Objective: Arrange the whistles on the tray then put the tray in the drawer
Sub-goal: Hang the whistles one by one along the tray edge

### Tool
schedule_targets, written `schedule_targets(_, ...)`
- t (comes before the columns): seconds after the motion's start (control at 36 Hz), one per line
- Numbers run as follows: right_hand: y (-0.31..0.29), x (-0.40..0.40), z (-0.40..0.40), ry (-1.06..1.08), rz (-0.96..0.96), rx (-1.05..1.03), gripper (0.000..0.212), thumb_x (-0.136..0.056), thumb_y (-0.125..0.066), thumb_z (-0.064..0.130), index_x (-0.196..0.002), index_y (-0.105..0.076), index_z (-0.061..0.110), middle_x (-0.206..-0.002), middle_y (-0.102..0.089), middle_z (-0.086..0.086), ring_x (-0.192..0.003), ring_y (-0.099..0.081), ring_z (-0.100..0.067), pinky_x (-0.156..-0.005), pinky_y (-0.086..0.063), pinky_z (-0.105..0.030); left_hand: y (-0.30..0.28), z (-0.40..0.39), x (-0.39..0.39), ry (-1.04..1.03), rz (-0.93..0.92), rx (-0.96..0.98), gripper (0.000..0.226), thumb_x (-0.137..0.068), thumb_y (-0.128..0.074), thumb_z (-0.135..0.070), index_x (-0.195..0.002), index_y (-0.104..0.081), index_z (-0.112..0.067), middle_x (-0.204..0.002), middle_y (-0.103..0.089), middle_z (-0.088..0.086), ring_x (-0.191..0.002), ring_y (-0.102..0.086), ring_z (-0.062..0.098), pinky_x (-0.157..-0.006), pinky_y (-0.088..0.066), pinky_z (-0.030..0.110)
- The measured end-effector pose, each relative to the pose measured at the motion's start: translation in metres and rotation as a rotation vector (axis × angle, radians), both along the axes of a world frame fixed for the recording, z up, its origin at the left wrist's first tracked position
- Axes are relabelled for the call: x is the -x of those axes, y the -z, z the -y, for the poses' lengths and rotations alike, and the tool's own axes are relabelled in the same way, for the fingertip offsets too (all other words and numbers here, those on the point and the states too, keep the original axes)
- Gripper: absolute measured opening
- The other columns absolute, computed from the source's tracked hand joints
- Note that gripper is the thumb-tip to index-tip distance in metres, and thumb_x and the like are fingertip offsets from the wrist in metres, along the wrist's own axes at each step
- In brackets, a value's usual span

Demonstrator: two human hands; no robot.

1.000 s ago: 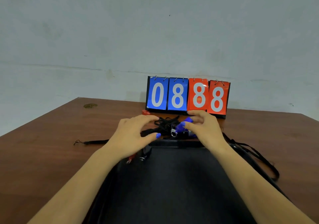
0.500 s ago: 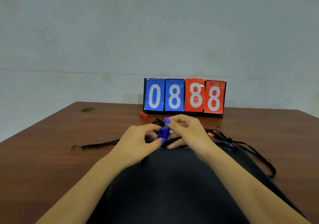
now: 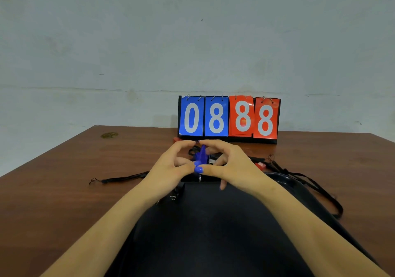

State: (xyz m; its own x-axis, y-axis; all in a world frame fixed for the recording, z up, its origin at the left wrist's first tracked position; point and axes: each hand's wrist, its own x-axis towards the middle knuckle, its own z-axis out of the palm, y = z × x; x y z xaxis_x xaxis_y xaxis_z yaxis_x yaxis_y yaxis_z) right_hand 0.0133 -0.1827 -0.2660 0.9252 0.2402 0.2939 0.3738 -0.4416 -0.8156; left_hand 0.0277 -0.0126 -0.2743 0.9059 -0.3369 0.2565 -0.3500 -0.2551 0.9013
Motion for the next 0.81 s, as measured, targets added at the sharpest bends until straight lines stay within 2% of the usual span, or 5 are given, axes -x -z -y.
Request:
schedule_targets(0.31, -0.001, 0.001, 0.003, -0.010, -0.004, 0.083, 0.066, -0.078, -0.073, 0.023, -0.136, -0.042, 0.027, -0.110, -0.058, 0.008, -0.050, -0.057, -0.001, -0.048, -0.052, -0.028, -0.003, 0.002, 0.002, -0.018, -0.026, 0.004, 0.037, -0.088, -0.059, -0.020, -0.122, -0.049, -0.031, -0.085, -0.073, 0.005, -0.089, -0.067, 0.008, -0.074, -0.042, 0.014)
schedule_targets(0.42, 0.001, -0.001, 0.004, 0.020, -0.033, 0.143, 0.066, -0.076, -0.074, 0.030, -0.135, -0.043, 0.029, -0.108, -0.060, 0.009, -0.049, -0.056, 0.003, -0.047, -0.050, -0.023, -0.002, -0.005, -0.002, -0.097, 0.157, -0.200, 0.019, -0.091, -0.052, -0.030, -0.109, -0.057, -0.033, -0.079, -0.071, -0.010, -0.083, -0.064, -0.005, -0.071, -0.040, 0.009)
schedule_targets(0.56, 0.007, -0.001, 0.000, 0.015, -0.089, 0.271, 0.067, -0.079, -0.071, 0.033, -0.138, -0.040, 0.025, -0.094, -0.057, 0.016, -0.058, -0.055, 0.000, -0.047, -0.044, -0.011, 0.003, -0.022, -0.015, -0.270, 0.431, -0.731, 0.023, -0.093, -0.047, -0.032, -0.109, -0.064, -0.031, -0.096, -0.065, -0.016, -0.086, -0.050, 0.005, -0.081, -0.037, 0.027)
schedule_targets(0.69, 0.015, 0.000, -0.007, 0.006, -0.094, 0.469, 0.071, -0.082, -0.067, 0.039, -0.141, -0.031, 0.026, -0.120, -0.056, 0.006, -0.070, -0.050, 0.002, -0.077, -0.046, -0.019, 0.014, -0.027, -0.025, -0.244, 0.288, -0.775, 0.023, -0.093, -0.045, -0.032, -0.101, -0.066, -0.027, -0.096, -0.066, -0.007, -0.087, -0.057, 0.015, -0.079, -0.050, 0.038)
schedule_targets(0.81, 0.018, 0.003, -0.010, -0.002, -0.104, 0.557, 0.061, -0.082, -0.065, 0.043, -0.133, -0.036, 0.027, -0.122, -0.057, 0.005, -0.085, -0.057, -0.003, -0.086, -0.049, -0.028, 0.014, -0.028, -0.027, -0.241, 0.258, -0.768, 0.020, -0.092, -0.048, -0.031, -0.099, -0.066, -0.029, -0.094, -0.068, -0.008, -0.082, -0.061, 0.012, -0.077, -0.054, 0.039)
